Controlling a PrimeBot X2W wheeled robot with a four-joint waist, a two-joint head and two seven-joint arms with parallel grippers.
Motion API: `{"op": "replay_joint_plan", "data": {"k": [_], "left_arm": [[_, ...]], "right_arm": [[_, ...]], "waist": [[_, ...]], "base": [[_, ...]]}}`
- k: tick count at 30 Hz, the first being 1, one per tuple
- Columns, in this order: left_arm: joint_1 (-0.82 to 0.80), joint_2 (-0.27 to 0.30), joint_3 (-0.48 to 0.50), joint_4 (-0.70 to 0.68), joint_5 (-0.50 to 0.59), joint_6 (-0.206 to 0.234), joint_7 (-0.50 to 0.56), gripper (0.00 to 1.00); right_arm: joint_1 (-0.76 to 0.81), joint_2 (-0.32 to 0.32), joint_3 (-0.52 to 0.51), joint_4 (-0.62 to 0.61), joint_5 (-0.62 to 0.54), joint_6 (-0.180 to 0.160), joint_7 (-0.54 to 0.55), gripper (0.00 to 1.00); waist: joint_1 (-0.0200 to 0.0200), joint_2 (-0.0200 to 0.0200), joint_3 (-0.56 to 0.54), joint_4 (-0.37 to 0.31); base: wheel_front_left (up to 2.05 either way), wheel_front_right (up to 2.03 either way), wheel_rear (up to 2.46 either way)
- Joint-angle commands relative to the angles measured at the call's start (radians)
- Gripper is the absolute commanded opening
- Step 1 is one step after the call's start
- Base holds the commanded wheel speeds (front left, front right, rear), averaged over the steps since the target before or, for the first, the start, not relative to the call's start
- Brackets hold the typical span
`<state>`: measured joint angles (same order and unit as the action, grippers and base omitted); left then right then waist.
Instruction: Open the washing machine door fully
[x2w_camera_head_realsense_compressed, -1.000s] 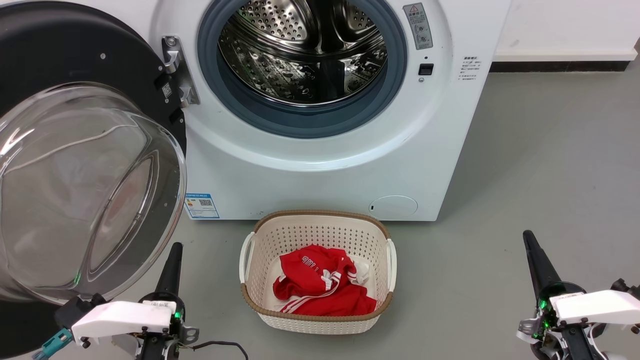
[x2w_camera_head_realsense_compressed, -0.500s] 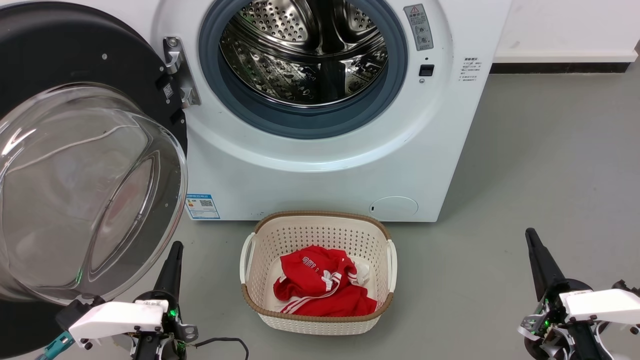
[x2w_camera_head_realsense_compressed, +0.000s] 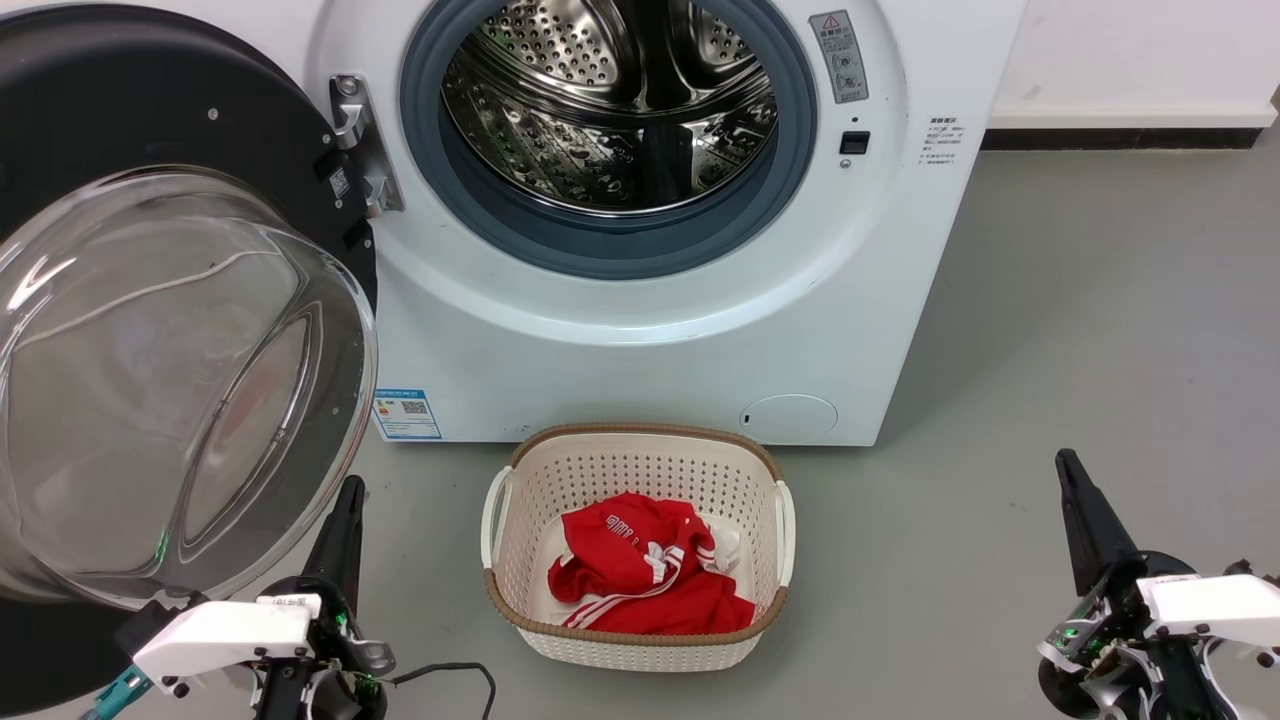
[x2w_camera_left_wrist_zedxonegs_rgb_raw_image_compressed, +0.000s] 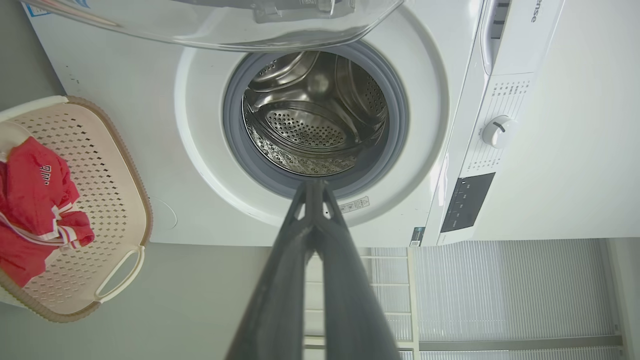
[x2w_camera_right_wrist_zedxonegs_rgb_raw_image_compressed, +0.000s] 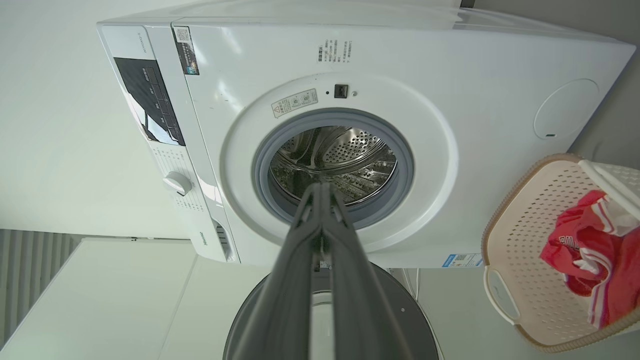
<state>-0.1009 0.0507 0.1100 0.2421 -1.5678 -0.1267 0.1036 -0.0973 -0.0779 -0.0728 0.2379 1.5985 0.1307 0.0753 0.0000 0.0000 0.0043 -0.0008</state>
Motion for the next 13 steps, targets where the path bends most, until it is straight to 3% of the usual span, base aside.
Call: {"op": "replay_joint_plan", "data": {"k": [1, 13], "left_arm": [[-0.012, -0.001, 0.005, 0.003, -0.025, -0.005, 0.01, 0.0], [-0.012, -0.001, 0.007, 0.005, -0.046, -0.006, 0.014, 0.0]], "right_arm": [[-0.011, 0.002, -0.004, 0.004, 0.027, 0.0, 0.007, 0.0], [-0.014, 0.006, -0.01, 0.006, 0.04, 0.0, 0.015, 0.0]], "waist": [[0.0, 0.0, 0.0, 0.0], [0.0, 0.0, -0.001, 0.001]], "base": [[0.0, 0.0, 0.0], [0.0, 0.0, 0.0]]}}
